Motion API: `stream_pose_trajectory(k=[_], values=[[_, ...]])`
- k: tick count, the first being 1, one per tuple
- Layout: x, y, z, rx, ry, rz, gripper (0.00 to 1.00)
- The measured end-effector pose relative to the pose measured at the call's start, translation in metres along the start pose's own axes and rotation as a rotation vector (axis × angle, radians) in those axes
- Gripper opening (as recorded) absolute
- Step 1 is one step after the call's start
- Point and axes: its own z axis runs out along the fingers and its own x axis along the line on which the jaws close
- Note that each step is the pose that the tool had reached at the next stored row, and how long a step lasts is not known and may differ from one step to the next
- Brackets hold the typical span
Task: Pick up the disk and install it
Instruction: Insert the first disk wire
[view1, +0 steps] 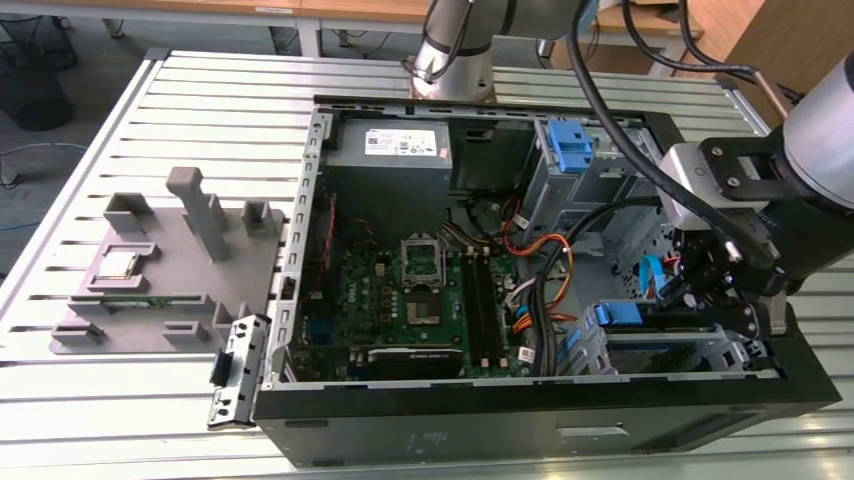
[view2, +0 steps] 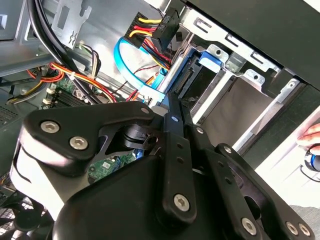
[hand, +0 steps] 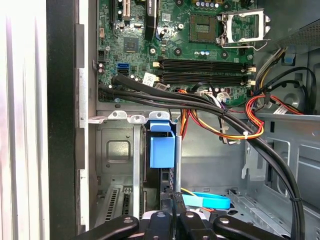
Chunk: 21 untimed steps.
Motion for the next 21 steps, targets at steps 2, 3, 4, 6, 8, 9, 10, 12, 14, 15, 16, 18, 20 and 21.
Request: stream_pose_trajectory(k=[2,3,4,6,8,9,10,12,14,15,16,18,20,21], values=[[0.0,0.0,-0.0002,0.0,0.0001,0.0,0.15],[0.0,0.0,-0.0003,0.0,0.0,0.0,0.15],[0.0,0.0,-0.0004,-0.0006,0.0,0.0,0.15],[-0.0001,-0.0001,-0.0004,-0.0164,0.0004,0.002,0.15],[-0.0001,-0.0001,-0.0004,-0.0178,0.0004,0.002,0.15],[0.0,-0.0001,-0.0003,-0.0178,0.0003,0.002,0.15],[0.0,-0.0001,-0.0003,-0.0178,0.0003,0.002,0.15],[0.0,-0.0001,-0.0003,-0.0179,0.0003,0.002,0.15],[-0.0001,-0.0002,-0.0016,-0.018,0.0004,0.002,0.15],[-0.0003,-0.0003,-0.0025,-0.018,0.0004,0.002,0.15],[-0.0004,-0.0003,-0.0031,-0.018,0.0001,0.002,0.15],[-0.0004,-0.0003,-0.0036,-0.018,0.0,0.002,0.15],[-0.0005,-0.0003,-0.0037,-0.0181,0.0002,0.002,0.15],[-0.0005,-0.0003,-0.0038,-0.0182,0.0002,0.002,0.15]])
